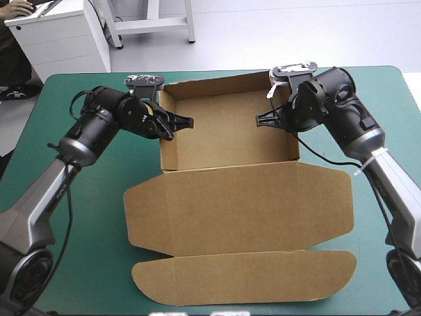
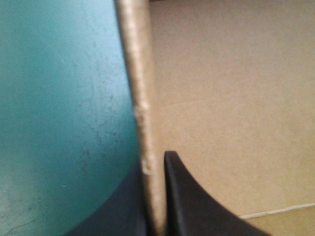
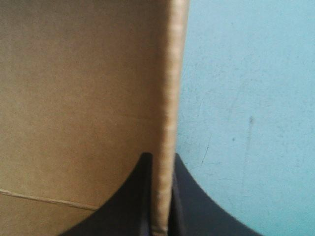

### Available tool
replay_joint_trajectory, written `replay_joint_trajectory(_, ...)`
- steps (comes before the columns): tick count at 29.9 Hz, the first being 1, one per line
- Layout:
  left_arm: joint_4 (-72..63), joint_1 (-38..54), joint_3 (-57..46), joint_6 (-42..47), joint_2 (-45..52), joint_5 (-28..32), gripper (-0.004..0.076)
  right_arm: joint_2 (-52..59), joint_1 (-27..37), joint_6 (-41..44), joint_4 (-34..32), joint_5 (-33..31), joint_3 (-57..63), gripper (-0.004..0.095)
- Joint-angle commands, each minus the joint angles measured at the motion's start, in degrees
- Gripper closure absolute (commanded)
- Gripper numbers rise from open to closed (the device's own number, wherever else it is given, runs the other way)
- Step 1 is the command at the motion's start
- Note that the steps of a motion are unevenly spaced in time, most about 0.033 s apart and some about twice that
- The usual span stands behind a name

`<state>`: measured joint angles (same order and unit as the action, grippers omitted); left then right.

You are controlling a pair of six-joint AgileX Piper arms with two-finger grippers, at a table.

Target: Fold the box

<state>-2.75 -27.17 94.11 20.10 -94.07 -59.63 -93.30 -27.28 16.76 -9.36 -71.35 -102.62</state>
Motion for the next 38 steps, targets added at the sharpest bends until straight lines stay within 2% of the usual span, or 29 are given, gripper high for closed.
replay_joint_trajectory(1,0.4,-1.4,6.5,0.0,-2.7,-3.4,0.0734,0.1,0.7,-1.1,8.6,-0.5,-0.7,0.0928)
replay_joint_trajectory(5,1.3,-1.3,9.1,0.9,-7.4,-6.8,0.0734,-2.4,3.1,-2.2,11.4,-0.5,2.0,0.0928)
replay_joint_trajectory(12,1.3,-1.3,9.4,0.9,-11.3,-6.2,0.0734,-5.8,6.4,-5.6,12.6,-0.5,3.9,0.0928)
replay_joint_trajectory(25,1.4,-1.3,9.4,0.9,-14.6,-5.7,0.0732,-11.8,6.7,-6.7,11.5,-0.5,3.9,0.0925)
replay_joint_trajectory(28,1.2,-1.3,9.4,0.7,-14.6,-5.4,0.0704,-12.1,6.9,-6.7,11.1,-0.4,3.9,0.0896)
replay_joint_trajectory(30,1.7,-1.3,9.4,0.5,-14.9,-5.6,0.0652,-12.1,7.0,-6.7,10.9,-0.1,3.9,0.083)
replay_joint_trajectory(33,2.8,-1.3,9.4,0.3,-15.1,-5.9,0.0512,-12.1,7.0,-6.7,10.4,0.2,3.9,0.066)
replay_joint_trajectory(36,2.8,-1.3,9.4,0.4,-15.1,-5.6,0.0314,-12.1,7.0,-6.7,10.0,0.8,3.9,0.0409)
replay_joint_trajectory(37,2.8,-1.3,9.4,0.8,-15.1,-5.6,0.0264,-12.1,7.0,-6.7,10.0,0.9,3.9,0.0296)
replay_joint_trajectory(38,2.8,-1.3,9.4,0.8,-15.1,-5.6,0.0231,-12.1,7.0,-6.7,9.9,0.9,3.9,0.0227)
